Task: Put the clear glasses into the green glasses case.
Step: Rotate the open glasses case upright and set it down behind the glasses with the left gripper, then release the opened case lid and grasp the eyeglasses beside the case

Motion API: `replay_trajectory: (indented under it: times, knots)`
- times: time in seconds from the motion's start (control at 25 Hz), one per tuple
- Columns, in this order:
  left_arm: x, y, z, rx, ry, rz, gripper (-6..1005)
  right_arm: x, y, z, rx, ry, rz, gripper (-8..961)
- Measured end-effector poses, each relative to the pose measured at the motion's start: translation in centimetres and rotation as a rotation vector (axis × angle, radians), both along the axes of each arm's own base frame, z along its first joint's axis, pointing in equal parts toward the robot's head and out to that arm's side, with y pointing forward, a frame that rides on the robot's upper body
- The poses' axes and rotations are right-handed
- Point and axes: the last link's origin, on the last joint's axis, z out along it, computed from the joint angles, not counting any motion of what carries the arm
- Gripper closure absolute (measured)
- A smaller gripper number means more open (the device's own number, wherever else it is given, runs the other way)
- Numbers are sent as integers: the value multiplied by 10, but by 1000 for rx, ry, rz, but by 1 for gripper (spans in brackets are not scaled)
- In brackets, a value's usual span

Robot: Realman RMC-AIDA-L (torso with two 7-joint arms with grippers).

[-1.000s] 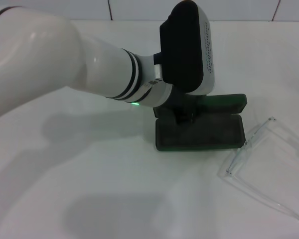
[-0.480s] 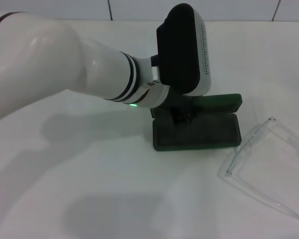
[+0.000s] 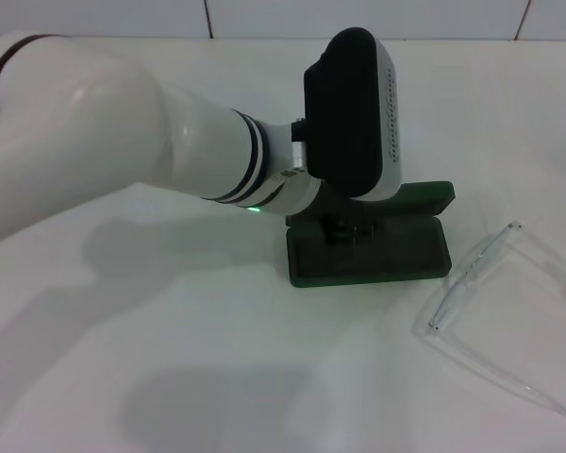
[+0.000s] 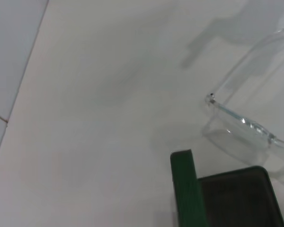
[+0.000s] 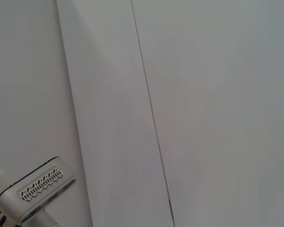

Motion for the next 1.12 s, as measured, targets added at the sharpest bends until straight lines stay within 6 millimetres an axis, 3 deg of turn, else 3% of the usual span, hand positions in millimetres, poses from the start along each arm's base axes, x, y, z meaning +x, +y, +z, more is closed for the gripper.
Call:
replay_trajectory:
  times: [0.24,0.48,0.6,0.76,0.88,1.04,1.12]
  knots:
    - [8,2,5,11,-26,-16,510,2,-2,-2,-4,-3,-3,189]
    - [25,2,19,13,-87,-18,497,3,3,-4,-102,-103,4,193]
    - [42,0,46,10,-217,28,499,-4,19,0,-252,-216,12,194]
    - [57,-8,103,5,-524,125,502,-40,54,15,-466,-417,80,197]
    - [56,-18,143,-22,-749,167,504,-71,78,23,-586,-624,135,198]
    - [40,-28,170,-37,-917,213,507,-119,117,22,-762,-906,236,198]
    - [18,-39,177,-16,-989,245,508,-143,136,21,-808,-1003,277,198]
